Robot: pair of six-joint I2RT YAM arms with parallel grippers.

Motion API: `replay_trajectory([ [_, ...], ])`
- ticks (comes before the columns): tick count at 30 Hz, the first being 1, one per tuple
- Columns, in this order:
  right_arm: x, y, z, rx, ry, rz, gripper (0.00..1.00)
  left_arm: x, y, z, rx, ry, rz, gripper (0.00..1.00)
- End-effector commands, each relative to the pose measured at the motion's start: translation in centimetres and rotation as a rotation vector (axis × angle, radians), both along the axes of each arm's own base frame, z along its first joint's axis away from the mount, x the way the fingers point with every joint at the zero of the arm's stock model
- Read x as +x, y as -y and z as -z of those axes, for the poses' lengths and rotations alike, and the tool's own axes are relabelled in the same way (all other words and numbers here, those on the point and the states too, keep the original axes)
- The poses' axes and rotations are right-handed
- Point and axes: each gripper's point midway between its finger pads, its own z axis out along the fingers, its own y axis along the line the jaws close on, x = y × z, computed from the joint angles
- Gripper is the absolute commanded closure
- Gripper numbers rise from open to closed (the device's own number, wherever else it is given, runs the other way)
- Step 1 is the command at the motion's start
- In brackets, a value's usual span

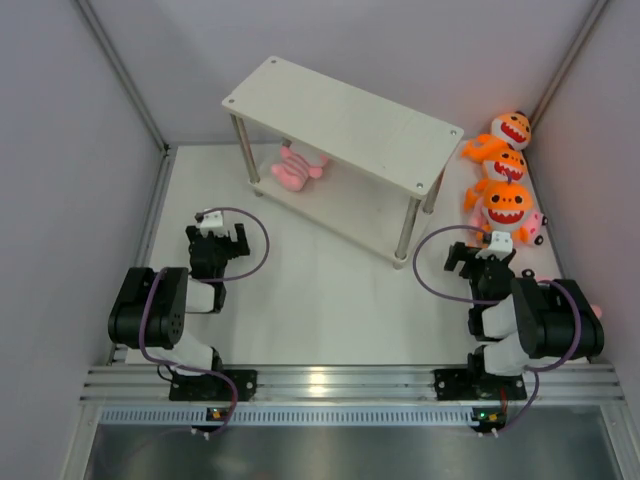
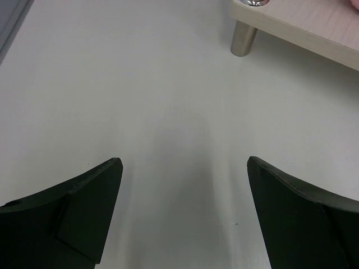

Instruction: Place and organize the stuffed toys onto the shelf

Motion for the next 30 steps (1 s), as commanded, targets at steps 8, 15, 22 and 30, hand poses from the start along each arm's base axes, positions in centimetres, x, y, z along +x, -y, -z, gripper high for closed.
replay_trajectory([
  [8,0.8,1.1,-13.7,0.039,0.357,0.063,0.04,0.6,-0.1,-1.0,-0.01,0.037,-0.009,0.01],
  [15,0.5,0.9,-21.9,0.103,0.133,0.073,0.01,-0.7,8.0,-3.0,0.089,-0.104,0.579,0.01],
  [22,-1.5,5.4,-20.3,0.096,-0.271,0.335,0.01,-1.8,5.5,-9.3,0.179,-0.321,0.508,0.01],
  [30,-0.4,8.3,-15.7,0.23,-0.304,0.387,0.01,-6.6,-2.8,-18.7,0.418,-0.309,0.093,0.01],
])
